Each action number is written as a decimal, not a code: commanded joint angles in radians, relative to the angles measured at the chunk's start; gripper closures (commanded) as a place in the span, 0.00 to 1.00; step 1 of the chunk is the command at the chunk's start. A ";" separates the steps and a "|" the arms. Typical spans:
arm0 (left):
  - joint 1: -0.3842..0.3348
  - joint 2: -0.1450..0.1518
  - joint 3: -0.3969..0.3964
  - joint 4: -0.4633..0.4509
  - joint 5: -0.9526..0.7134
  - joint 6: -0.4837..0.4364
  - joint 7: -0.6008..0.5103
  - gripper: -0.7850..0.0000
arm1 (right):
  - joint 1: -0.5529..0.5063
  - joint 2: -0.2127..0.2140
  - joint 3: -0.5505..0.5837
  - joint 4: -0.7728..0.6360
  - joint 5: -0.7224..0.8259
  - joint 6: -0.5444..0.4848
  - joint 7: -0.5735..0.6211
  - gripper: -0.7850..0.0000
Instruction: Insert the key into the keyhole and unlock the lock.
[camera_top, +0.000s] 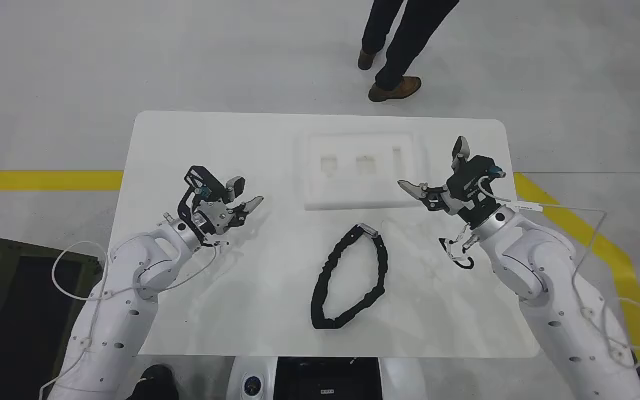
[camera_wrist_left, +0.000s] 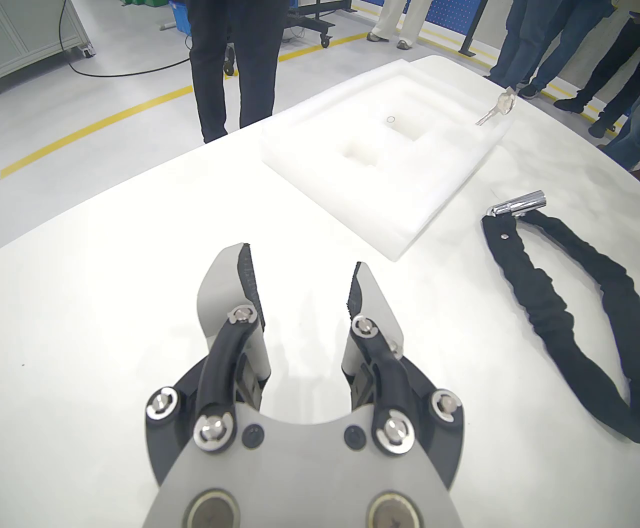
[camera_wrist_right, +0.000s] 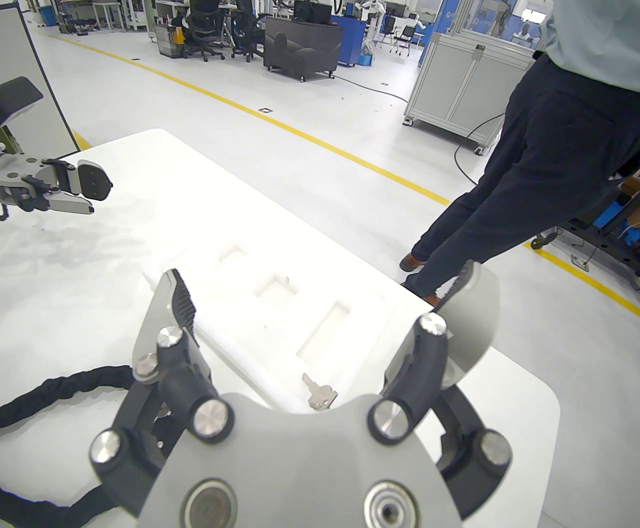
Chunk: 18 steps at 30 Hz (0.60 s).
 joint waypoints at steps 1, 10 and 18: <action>0.000 0.000 0.000 0.000 0.000 0.000 0.000 0.51 | 0.000 0.000 0.000 0.000 0.000 0.000 0.000 0.00; 0.007 0.004 -0.006 -0.014 0.017 -0.026 -0.016 0.00 | 0.000 0.000 0.000 0.000 0.000 0.000 0.000 0.00; -0.071 0.014 0.025 -0.001 0.003 -0.260 -0.095 0.00 | 0.000 0.000 0.000 0.000 0.000 0.000 0.000 0.00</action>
